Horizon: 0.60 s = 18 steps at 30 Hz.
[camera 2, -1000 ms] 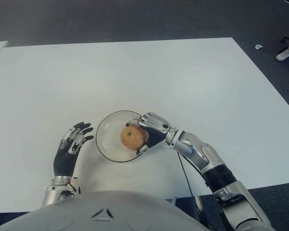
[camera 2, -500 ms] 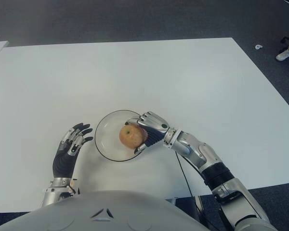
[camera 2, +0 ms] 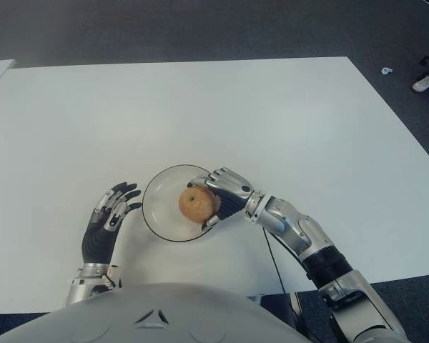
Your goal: Put the apples into the plate.
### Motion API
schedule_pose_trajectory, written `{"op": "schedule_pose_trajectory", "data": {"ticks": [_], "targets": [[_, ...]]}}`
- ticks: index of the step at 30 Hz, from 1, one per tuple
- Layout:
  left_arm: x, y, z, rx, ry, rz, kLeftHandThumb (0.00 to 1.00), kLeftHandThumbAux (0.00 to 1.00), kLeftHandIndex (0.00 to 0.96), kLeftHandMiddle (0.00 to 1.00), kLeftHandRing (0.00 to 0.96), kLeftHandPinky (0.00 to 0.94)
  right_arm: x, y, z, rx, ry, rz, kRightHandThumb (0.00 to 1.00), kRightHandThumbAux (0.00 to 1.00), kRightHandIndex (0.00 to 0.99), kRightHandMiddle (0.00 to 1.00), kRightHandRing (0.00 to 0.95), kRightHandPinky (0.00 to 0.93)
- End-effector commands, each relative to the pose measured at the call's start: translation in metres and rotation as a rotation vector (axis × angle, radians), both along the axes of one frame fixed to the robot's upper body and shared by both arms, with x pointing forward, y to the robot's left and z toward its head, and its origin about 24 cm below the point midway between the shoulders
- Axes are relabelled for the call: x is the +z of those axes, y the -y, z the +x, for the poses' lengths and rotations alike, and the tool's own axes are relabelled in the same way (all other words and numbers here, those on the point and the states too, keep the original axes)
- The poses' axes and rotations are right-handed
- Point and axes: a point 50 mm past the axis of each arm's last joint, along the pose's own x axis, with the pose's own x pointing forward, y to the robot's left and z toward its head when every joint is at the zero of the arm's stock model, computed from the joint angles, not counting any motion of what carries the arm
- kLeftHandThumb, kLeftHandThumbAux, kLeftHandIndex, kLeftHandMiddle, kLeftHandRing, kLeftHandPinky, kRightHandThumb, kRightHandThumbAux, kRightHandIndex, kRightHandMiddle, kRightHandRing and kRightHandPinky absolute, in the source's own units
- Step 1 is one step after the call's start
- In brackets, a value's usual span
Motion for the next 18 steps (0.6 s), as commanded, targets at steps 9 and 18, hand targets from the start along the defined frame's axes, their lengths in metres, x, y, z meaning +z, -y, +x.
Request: {"op": "schedule_pose_trajectory", "data": {"ticks": [9, 18], "targets": [[-0.007, 0.002, 0.002, -0.007, -0.01, -0.014, 0.322, 0.519, 0.221, 0.245, 0.27, 0.323, -0.005, 0.009, -0.005, 0.055, -0.039, -0.179, 0.129, 0.356, 0.149, 0.239, 0.203, 0.164], [-0.009, 0.002, 0.004, -0.004, -0.012, -0.018, 0.317, 0.519, 0.22, 0.244, 0.271, 0.325, 0.008, 0.009, -0.001, 0.062, -0.003, -0.186, 0.102, 0.319, 0.044, 0.093, 0.068, 0.066]]}}
